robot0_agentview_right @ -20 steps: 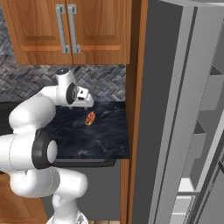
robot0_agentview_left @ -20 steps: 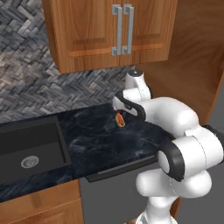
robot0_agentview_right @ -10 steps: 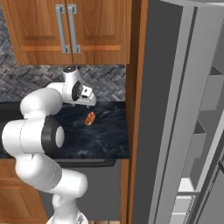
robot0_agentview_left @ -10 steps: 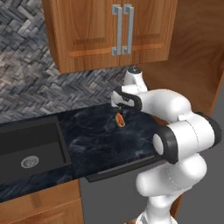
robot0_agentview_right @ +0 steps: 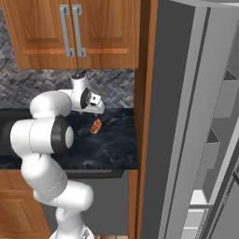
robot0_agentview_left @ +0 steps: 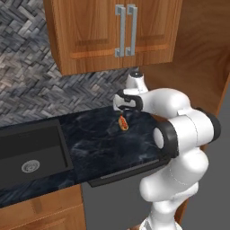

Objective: Store the hot dog in the freezer for long-term storage. Close the freezer door after placing the cooked food.

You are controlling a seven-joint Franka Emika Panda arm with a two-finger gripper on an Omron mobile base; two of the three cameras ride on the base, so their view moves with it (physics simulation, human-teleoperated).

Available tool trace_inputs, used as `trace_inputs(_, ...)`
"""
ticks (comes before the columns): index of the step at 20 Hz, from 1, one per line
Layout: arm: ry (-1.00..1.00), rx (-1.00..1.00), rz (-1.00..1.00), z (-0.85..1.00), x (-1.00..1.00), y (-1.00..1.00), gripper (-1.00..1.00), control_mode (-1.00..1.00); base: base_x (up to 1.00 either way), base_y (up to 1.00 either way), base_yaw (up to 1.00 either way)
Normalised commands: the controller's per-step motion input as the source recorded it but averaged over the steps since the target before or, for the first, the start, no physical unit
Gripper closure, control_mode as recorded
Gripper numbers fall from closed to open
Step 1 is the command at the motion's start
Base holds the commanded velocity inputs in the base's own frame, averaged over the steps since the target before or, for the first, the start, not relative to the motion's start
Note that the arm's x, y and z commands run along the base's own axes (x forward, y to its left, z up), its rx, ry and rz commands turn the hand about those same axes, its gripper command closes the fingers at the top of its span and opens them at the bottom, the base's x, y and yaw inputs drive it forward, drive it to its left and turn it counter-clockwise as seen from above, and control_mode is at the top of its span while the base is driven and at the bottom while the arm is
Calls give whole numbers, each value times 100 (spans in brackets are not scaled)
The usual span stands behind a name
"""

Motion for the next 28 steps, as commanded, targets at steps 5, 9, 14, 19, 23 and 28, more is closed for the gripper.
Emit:
trace_inputs(5,1,-3,0,-40,33,2,-100,-100,0,0,0)
trace_inputs(9,0,-1,0,-33,33,0,-100,-100,0,0,0)
trace_inputs(14,4,-1,0,-33,16,3,-100,-100,0,0,0)
trace_inputs(19,6,0,0,-18,3,7,-100,-100,0,0,0)
trace_inputs(23,0,-2,0,-3,4,0,-100,-100,0,0,0)
trace_inputs(28,3,-6,0,-15,9,0,-100,-100,0,0,0)
